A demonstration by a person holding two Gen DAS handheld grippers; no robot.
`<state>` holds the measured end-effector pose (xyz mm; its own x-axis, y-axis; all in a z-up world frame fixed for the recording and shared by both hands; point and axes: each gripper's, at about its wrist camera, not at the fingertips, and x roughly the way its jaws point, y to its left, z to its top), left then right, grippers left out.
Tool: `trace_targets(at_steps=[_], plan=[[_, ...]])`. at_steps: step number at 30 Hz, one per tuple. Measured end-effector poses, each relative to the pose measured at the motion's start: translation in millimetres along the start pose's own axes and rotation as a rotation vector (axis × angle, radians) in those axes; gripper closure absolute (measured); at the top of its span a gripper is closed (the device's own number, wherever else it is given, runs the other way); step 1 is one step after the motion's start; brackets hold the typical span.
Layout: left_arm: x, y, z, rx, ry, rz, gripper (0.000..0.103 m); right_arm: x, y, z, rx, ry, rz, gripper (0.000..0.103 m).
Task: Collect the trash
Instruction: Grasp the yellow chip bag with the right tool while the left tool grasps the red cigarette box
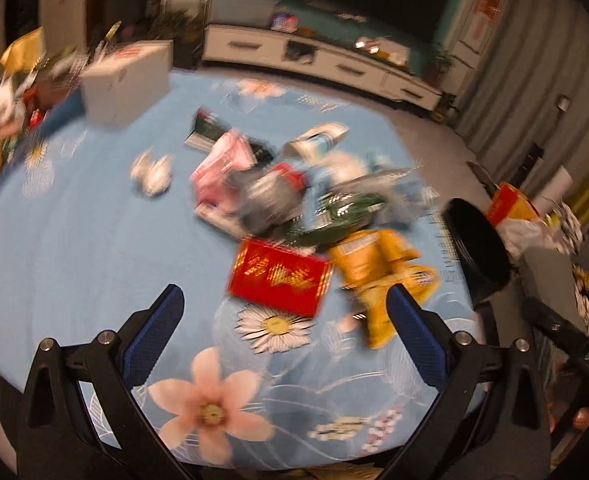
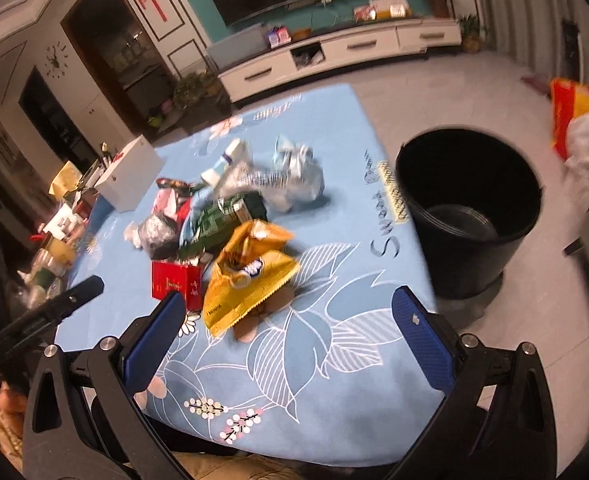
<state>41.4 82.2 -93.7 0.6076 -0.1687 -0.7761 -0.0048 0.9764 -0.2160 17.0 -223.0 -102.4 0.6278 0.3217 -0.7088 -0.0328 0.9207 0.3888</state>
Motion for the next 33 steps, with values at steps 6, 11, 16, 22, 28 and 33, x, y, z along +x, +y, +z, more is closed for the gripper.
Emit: trace_targets(at_steps=[6,11,16,22,28,33], plan=[[42,22,-20,-0.034,0.036,-0.012,0.003,46,-1,-6,-0.006,0.067,0.064,0.002],[63,3,-15,0.097,0.000,-0.038,0.003,69,-1,0,0.003,0.100,0.079,0.002],[94,-6,-6,0.149,0.024,-0.042,0.003,95,-5,9,0.074,0.144,0.122,0.002],[124,-11,-1,0.175,0.076,-0.031,0.003,123,-2,14,0.117,0.189,0.158,0.003],[132,-6,-2,0.158,0.081,-0.049,0.008,130,3,10,0.089,0.221,0.159,0.035],[129,-3,-8,0.152,0.072,-0.063,0.011,121,1,8,0.056,0.210,0.115,0.053]])
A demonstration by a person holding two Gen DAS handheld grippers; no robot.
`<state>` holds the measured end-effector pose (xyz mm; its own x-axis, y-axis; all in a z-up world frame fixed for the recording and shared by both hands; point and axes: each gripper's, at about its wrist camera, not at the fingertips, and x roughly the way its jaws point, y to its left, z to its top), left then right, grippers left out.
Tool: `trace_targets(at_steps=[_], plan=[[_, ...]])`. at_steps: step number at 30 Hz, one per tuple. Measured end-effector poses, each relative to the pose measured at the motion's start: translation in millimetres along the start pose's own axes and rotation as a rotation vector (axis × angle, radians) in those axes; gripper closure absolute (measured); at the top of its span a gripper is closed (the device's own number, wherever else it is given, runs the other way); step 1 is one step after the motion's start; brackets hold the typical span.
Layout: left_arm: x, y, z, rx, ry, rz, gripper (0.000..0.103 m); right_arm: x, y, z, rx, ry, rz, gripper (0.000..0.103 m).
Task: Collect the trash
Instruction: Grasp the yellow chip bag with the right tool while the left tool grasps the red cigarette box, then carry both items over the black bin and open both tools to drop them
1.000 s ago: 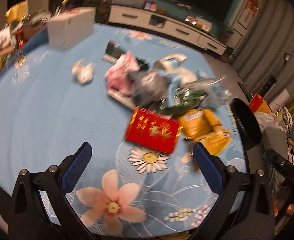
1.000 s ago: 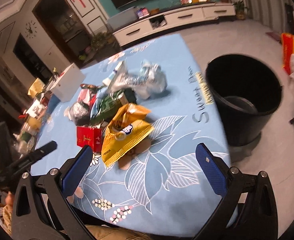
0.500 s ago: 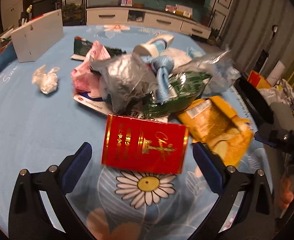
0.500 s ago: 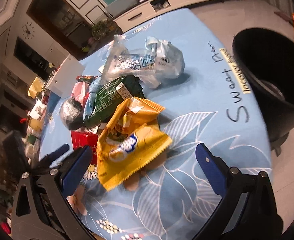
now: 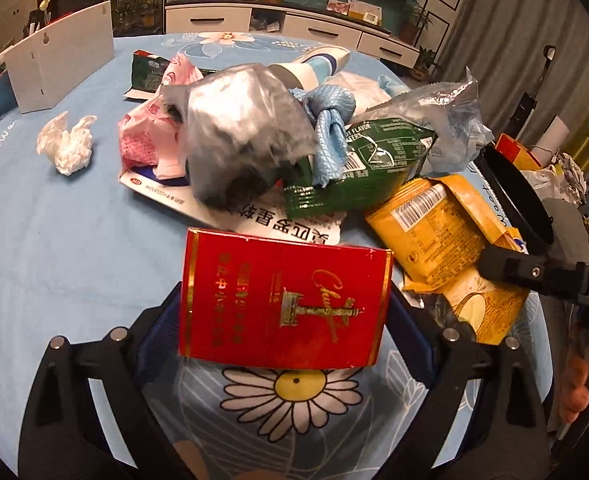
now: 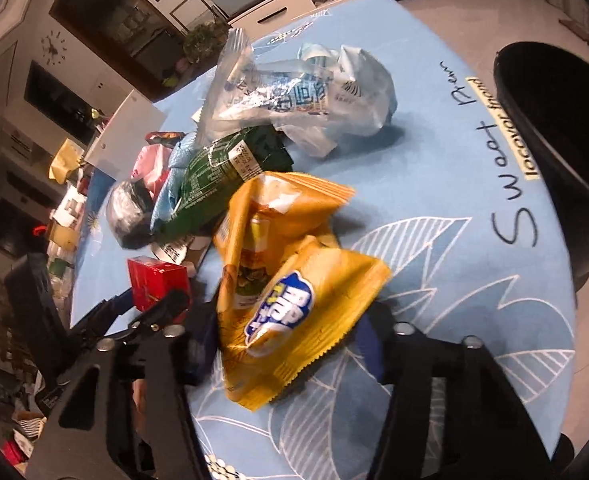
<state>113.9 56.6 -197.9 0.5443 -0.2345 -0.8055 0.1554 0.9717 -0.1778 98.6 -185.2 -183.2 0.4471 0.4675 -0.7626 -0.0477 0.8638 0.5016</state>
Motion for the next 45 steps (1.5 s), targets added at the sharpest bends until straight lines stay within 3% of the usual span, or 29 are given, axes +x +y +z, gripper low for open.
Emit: trace_targets(at_steps=[2,8,13,17,24,33,39,45], plan=[[-3,0,-4,0.001,-0.003,-0.007,0.011,-3,-1,-2,-0.008,0.001,-0.009,0.071],[-29,1,-17,-0.014,-0.023,-0.041,0.011,-31,-3,-6,-0.011,-0.052,-0.010,0.079],[-55,-6,-19,-0.002,-0.058,-0.088,0.011,-62,1,-13,-0.060,-0.098,-0.005,0.082],[-72,-26,-8,0.029,-0.089,-0.143,0.011,-85,-7,-10,-0.033,-0.185,-0.022,0.082],[-78,-87,26,0.127,-0.139,-0.232,0.011,-122,-63,1,0.102,-0.370,-0.173,0.082],[-36,-197,70,0.324,-0.126,-0.316,0.011,-139,-131,8,0.208,-0.491,-0.322,0.082],[15,-263,90,0.411,-0.067,-0.381,0.011,-135,-166,21,0.250,-0.501,-0.339,0.079],[55,-301,98,0.453,-0.043,-0.386,0.011,-124,-192,38,0.278,-0.501,-0.360,0.068]])
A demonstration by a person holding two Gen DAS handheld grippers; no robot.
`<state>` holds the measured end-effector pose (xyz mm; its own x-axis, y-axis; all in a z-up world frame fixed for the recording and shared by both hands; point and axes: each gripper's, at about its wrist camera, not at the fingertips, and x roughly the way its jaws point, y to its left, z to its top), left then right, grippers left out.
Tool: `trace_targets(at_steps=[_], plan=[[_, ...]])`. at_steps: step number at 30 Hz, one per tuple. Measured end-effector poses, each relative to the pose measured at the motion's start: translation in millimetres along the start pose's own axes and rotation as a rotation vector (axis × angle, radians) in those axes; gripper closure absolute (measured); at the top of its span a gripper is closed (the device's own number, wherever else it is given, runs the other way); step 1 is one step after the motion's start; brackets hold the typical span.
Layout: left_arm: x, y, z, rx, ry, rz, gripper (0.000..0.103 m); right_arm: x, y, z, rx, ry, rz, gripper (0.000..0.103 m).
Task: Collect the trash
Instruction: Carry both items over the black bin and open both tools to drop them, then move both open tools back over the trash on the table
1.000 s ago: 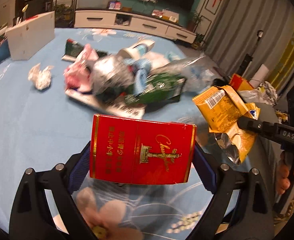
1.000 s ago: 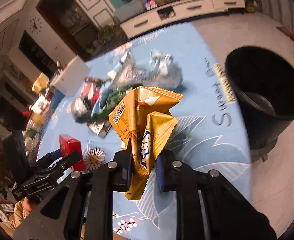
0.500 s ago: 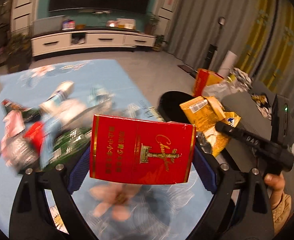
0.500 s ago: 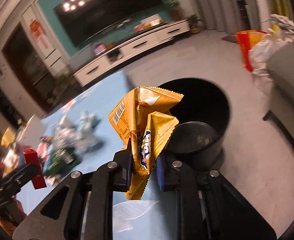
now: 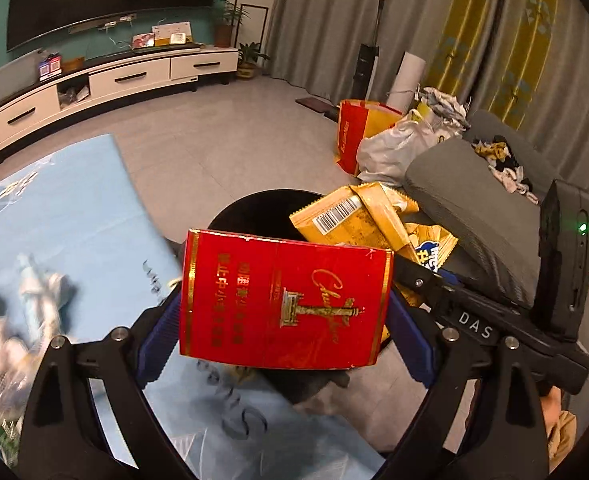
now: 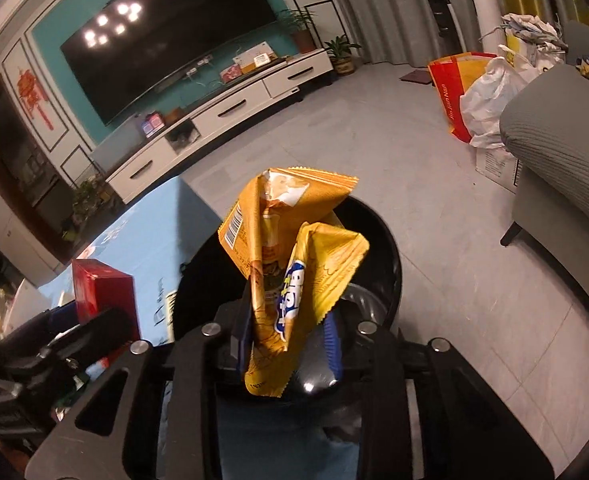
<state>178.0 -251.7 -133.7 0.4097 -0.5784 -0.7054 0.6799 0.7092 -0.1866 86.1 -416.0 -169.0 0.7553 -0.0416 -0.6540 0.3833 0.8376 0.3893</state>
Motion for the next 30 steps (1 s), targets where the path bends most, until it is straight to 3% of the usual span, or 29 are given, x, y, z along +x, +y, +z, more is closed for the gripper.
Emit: trace_targets(at_steps=[1,8,13,25,30], plan=[[7,0,2,0.000,0.005,0.000,0.010,5,-4,3,0.009,0.005,-0.005,0.055],[34,3,12,-0.018,0.031,-0.011,0.003,19,-27,7,0.123,0.029,0.025,0.039],[28,7,9,-0.029,0.034,-0.002,0.003,2,-27,5,0.140,0.020,0.020,0.037],[-65,22,-71,-0.099,0.032,0.055,0.003,-32,-8,-35,0.089,0.122,0.045,0.034],[-116,48,-110,-0.168,0.012,0.135,0.003,-44,23,-49,0.028,0.156,0.086,0.034]])
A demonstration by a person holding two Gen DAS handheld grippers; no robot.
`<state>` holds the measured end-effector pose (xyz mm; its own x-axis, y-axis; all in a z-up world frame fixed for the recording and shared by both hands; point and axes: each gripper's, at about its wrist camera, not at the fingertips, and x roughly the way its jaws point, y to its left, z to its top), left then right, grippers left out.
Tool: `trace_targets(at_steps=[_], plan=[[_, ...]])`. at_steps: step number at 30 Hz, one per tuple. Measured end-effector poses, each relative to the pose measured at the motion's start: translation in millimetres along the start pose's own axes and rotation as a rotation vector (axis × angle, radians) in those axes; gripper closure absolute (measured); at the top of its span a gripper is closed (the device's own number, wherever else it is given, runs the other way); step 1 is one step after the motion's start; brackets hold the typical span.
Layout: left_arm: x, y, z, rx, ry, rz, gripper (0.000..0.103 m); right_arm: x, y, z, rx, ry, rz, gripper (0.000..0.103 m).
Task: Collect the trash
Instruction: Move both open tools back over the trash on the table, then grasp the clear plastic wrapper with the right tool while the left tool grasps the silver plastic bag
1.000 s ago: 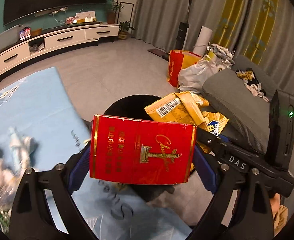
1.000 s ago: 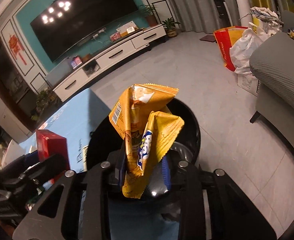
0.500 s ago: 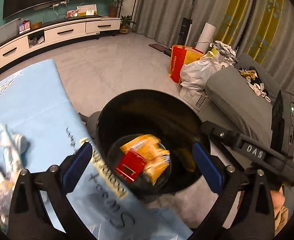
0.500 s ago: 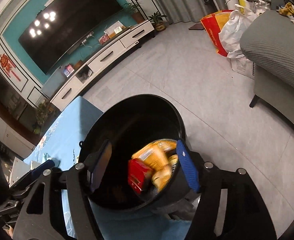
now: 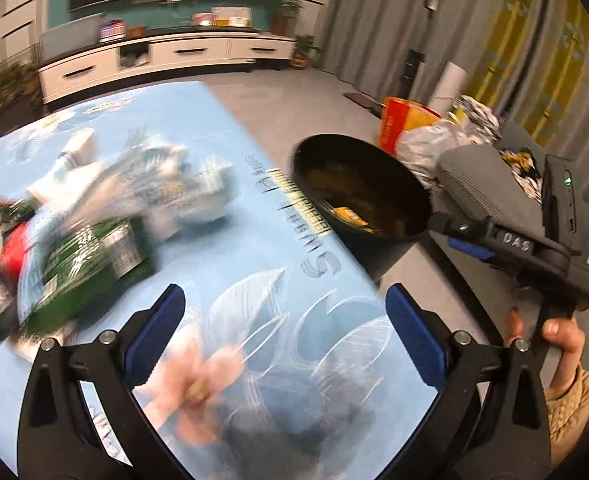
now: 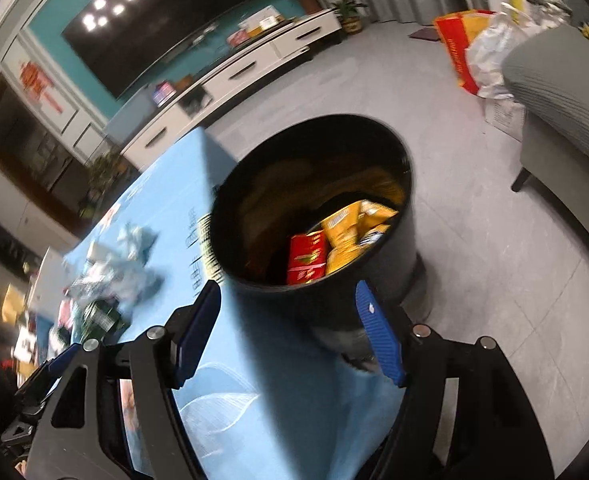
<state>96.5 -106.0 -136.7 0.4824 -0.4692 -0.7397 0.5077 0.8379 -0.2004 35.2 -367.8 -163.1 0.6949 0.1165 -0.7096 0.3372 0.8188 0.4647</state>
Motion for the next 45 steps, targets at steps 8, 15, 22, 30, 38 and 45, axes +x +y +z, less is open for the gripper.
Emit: trace_targets(at_steps=[8,15,22,30,38,45], plan=[[-73,77,-43,-0.178,-0.087,0.164,0.003,-1,72,-26,-0.166,0.072,0.063,0.034],[-112,146,-86,-0.373,-0.112,0.281,0.003,12,127,-56,-0.299,0.153,0.104,0.034],[-122,170,-105,-0.465,-0.129,0.284,0.003,22,172,-74,-0.404,0.175,0.142,0.034],[-111,188,-94,-0.497,-0.150,0.235,0.003,39,196,-68,-0.483,0.085,0.104,0.034],[-92,193,-57,-0.476,-0.187,0.218,0.003,59,216,-45,-0.550,0.000,0.110,0.034],[-66,196,-33,-0.466,-0.178,0.229,0.009,83,233,-27,-0.614,-0.036,0.138,0.034]])
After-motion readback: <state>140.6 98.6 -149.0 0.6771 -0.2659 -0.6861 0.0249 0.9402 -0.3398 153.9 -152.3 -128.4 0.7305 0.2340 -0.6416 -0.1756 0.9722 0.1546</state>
